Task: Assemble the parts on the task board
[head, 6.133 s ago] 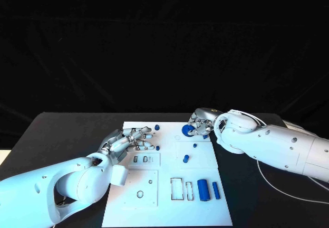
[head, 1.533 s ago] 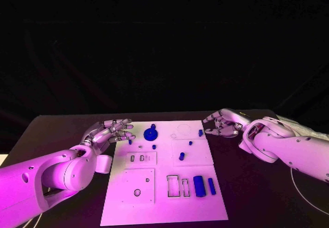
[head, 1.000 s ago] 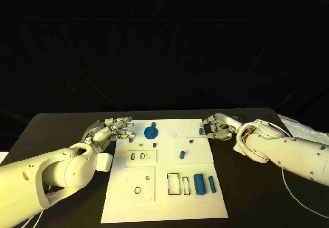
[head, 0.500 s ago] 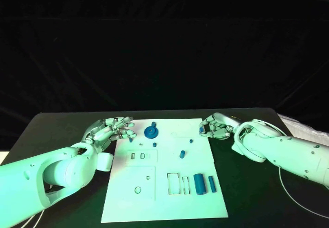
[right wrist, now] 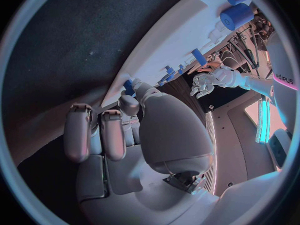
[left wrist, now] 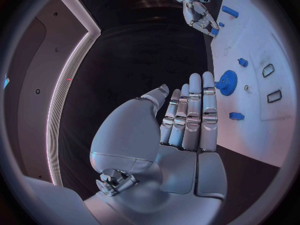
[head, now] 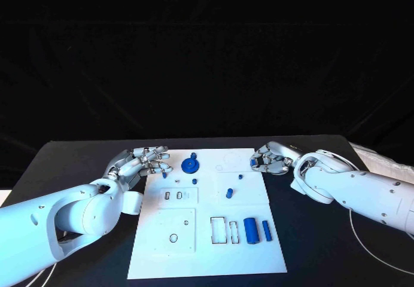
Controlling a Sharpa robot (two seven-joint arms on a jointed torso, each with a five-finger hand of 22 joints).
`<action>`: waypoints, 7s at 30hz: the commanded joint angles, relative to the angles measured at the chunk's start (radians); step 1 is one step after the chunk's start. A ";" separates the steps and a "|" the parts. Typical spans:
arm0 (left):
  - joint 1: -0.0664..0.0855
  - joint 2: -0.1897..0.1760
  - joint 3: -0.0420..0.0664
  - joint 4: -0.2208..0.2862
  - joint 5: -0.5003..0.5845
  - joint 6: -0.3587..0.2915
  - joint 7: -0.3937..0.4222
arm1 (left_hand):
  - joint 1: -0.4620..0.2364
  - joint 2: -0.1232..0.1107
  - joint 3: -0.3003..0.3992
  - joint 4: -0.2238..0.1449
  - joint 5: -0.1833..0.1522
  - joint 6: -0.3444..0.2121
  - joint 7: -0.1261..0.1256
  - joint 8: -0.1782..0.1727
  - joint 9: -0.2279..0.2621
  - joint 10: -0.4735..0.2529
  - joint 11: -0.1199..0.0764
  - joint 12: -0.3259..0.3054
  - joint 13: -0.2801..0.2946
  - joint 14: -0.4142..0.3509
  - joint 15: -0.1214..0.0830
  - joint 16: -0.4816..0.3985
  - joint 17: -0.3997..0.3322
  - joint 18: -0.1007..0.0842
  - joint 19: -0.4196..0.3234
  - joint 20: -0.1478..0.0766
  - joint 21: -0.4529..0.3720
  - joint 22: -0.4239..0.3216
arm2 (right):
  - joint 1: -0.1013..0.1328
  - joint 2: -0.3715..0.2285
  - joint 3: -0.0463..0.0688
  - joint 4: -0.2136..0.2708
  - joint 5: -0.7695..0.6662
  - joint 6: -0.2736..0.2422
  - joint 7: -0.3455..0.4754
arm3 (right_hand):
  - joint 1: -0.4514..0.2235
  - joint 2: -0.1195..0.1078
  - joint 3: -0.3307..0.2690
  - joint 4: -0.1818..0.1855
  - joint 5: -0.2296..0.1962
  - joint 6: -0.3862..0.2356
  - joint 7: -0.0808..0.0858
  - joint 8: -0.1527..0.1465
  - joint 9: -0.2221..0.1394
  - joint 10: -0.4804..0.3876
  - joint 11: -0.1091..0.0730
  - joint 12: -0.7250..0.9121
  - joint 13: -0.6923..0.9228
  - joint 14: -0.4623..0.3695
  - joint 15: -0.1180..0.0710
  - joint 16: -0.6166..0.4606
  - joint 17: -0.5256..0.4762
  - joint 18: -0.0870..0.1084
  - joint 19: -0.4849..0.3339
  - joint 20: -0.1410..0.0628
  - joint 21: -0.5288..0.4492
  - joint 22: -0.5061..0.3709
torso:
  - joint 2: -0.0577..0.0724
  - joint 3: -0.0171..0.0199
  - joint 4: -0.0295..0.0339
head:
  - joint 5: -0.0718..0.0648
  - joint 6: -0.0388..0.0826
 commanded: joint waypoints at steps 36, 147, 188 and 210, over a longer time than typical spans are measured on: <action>0.015 -0.006 0.001 -0.012 0.003 0.011 0.008 | -0.002 -0.013 0.015 -0.006 0.001 -0.010 0.002 0.006 0.002 -0.008 -0.001 0.005 -0.002 -0.011 0.001 0.009 0.003 0.006 -0.005 0.005 -0.006 0.002 | 0.037 0.038 0.010 0.253 -0.062 -0.130 -0.199 | 0.013 0.060 0.017 -0.044 -0.015 0.091 -0.040 0.044 0.028 0.054 -0.032 0.044 0.046 0.066 -0.038 0.004 0.078 -0.018 0.007 -0.033 0.008 0.004 | -0.024 -0.0151 0.0136 | 0.048 -0.015; 0.026 0.027 0.001 -0.026 0.027 -0.037 0.032 | -0.097 -0.009 0.034 -0.112 0.001 -0.362 0.066 -0.104 -0.031 -0.546 0.099 -0.119 -0.025 -0.545 0.152 -0.331 -0.302 -0.035 -0.742 0.122 -0.148 -0.064 | -0.070 0.220 -0.012 0.317 -0.239 -0.200 -0.266 | -0.104 -0.027 -0.094 0.019 -0.002 -0.050 0.011 -0.045 0.014 -0.081 0.015 -0.146 -0.094 0.060 0.000 -0.016 0.061 -0.016 0.000 0.001 -0.005 -0.010 | -0.031 -0.0226 0.0134 | 0.098 -0.061; 0.136 0.135 0.000 -0.114 -0.901 0.404 -0.974 | -0.241 0.015 -0.212 0.181 -0.002 0.014 -0.135 0.359 0.313 0.124 -0.142 0.873 0.838 0.413 -0.133 1.184 1.195 -0.111 0.285 -0.117 1.194 1.178 | 0.087 -0.159 0.004 0.461 0.334 -0.128 -0.138 | -0.031 0.019 -0.100 0.018 0.079 -0.046 0.012 -0.035 0.022 -0.115 0.013 -0.190 -0.136 0.046 -0.001 -0.065 -0.003 -0.011 -0.013 0.000 -0.020 -0.033 | -0.090 0.0105 -0.0089 | 0.121 -0.090; 0.154 0.326 0.000 -0.287 -1.107 0.592 -1.073 | -0.313 0.077 -0.426 0.217 -0.042 -0.002 -0.173 0.505 0.483 0.229 -0.174 1.024 1.022 0.413 -0.161 1.184 1.195 -0.137 0.336 -0.146 1.280 1.312 | 0.087 -0.153 0.001 0.440 0.328 -0.094 -0.145 | -0.038 0.018 -0.108 0.026 0.073 -0.047 0.013 -0.035 0.022 -0.127 0.014 -0.212 -0.157 0.045 0.000 -0.069 -0.007 -0.009 -0.017 0.001 -0.025 -0.042 | -0.094 0.0153 -0.0136 | 0.136 -0.105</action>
